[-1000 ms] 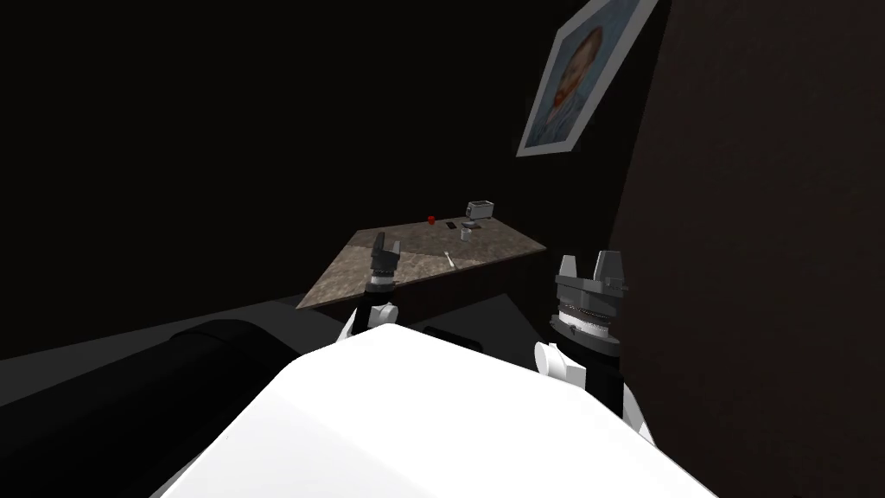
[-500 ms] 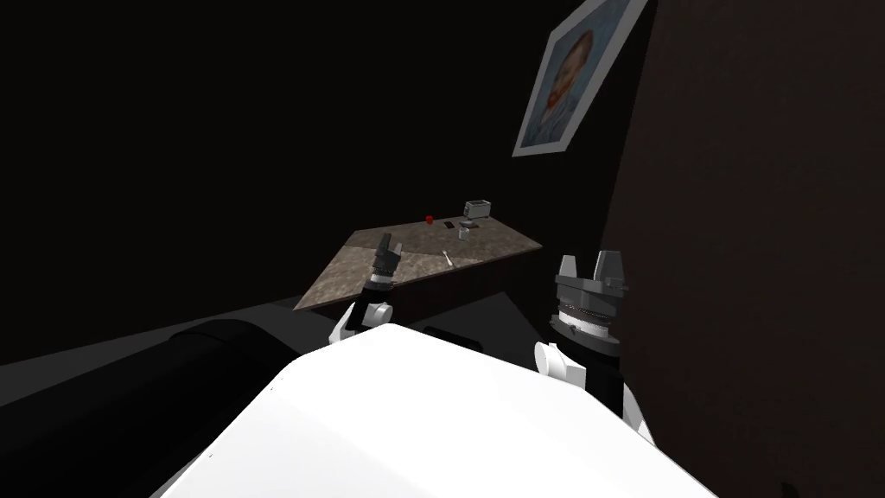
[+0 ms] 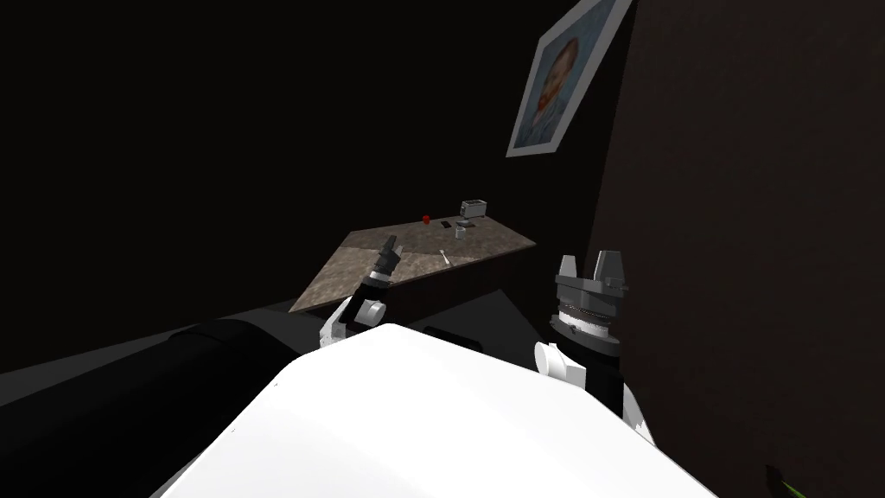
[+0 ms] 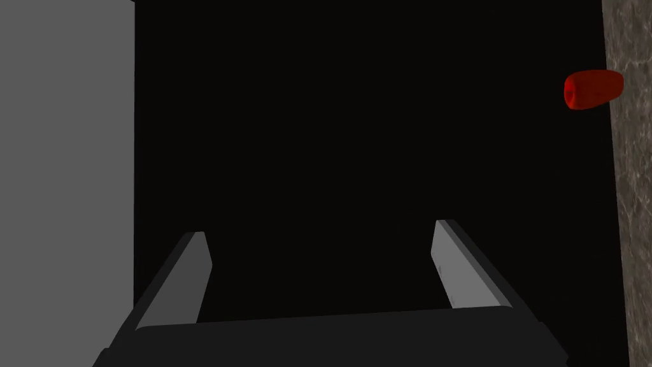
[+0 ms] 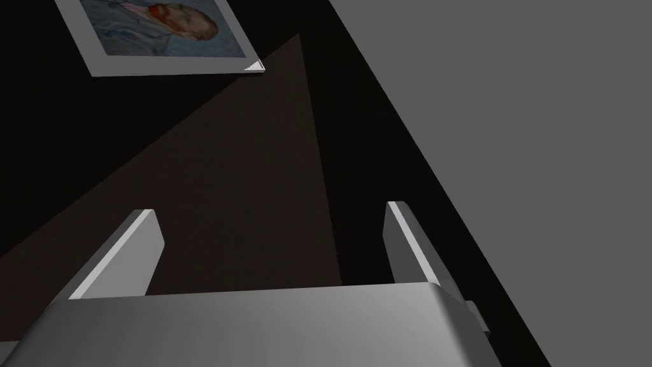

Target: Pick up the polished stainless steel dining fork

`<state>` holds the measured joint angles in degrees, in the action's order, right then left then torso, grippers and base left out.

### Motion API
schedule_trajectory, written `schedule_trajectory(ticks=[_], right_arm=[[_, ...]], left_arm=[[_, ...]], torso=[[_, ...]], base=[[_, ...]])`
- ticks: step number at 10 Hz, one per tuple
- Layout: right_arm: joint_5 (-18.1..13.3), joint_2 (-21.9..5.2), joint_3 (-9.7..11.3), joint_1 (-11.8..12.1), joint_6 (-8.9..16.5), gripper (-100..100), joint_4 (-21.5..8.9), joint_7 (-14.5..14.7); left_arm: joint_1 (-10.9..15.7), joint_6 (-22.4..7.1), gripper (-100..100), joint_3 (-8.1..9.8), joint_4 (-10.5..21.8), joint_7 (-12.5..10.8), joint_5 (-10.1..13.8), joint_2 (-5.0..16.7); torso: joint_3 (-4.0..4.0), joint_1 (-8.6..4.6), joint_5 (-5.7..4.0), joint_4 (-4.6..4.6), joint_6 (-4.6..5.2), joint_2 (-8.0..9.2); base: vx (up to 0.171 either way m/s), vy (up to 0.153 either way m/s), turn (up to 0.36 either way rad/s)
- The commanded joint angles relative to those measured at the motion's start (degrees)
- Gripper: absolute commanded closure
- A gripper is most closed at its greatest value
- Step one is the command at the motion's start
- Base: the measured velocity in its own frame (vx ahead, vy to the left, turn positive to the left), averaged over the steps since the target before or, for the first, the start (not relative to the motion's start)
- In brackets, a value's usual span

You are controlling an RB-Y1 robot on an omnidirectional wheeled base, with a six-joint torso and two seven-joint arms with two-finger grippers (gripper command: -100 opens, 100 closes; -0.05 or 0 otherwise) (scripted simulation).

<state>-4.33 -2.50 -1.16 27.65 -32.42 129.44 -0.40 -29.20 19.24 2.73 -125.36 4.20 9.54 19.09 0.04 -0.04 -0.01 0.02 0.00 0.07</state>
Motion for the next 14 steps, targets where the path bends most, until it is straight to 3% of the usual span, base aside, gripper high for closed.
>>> schedule_trajectory(ticks=[1, 6, 7, 9, 10, 12, 13, 14], right_arm=[[0.0, 0.0, 0.0, 0.0, 0.0, 0, 0.0, 0.0], [0.0, 0.0, 0.0, 0.0, 0.0, 0, 0.0, 0.0], [0.0, 0.0, 0.0, 0.0, 0.0, 0, 0.0, 0.0], [0.0, 0.0, 0.0, 0.0, 0.0, 0, 0.0, 0.0], [0.0, 0.0, 0.0, 0.0, 0.0, 0, 0.0, 0.0], [0.0, 0.0, 0.0, 0.0, 0.0, 0, 0.0, 0.0], [0.0, 0.0, 0.0, 0.0, 0.0, 0, 0.0, 0.0], [0.0, 0.0, 0.0, 0.0, 0.0, 0, 0.0, 0.0]], left_arm=[[0.1, -2.7, -100, 0.27, 0.3, 0.4, 0.3, 2.6], [0.2, -11.2, -100, 0.77, 2.0, 1.4, 1.0, 11.5], [0.2, -11.6, -100, 0.77, 2.0, 1.4, 1.0, 11.7], [0.2, -15.5, -100, 0.62, 2.8, 1.9, 1.0, 15.2], [0.2, -15.7, -100, 0.62, 2.8, 1.9, 1.0, 15.2], [0.1, -19.3, -100, 0.25, 3.7, 2.3, 0.9, 18.7], [0.1, -20.1, -100, 0.25, 3.7, 2.3, 0.9, 18.8], [0.0, -22.3, -100, -0.02, 4.2, 2.6, 0.8, 20.5]], torso=[[0.0, 0.0, 0.0, 0.0, 0.0, 0.0], [-0.1, -0.08, -0.02, -0.04, 0.0, -0.17], [-0.13, -0.12, -0.02, -0.05, 0.0, -0.22], [-0.12, -0.06, -0.01, -0.05, 0.0, -0.2], [-0.15, -0.11, -0.02, -0.06, 0.0, -0.26], [-0.15, -0.14, -0.03, -0.06, 0.0, -0.26], [-0.2, -0.19, -0.04, -0.08, 0.0, -0.35], [-0.18, -0.13, -0.03, -0.07, -0.02, -0.3]], base=[[-0.009, -0.023, -0.084], [0.017, -0.038, -0.081], [0.031, -0.037, -0.027], [0.041, -0.039, -0.09], [0.045, -0.042, -0.021], [0.063, -0.058, -0.08], [0.056, -0.044, -0.04], [0.055, -0.032, -0.062]])
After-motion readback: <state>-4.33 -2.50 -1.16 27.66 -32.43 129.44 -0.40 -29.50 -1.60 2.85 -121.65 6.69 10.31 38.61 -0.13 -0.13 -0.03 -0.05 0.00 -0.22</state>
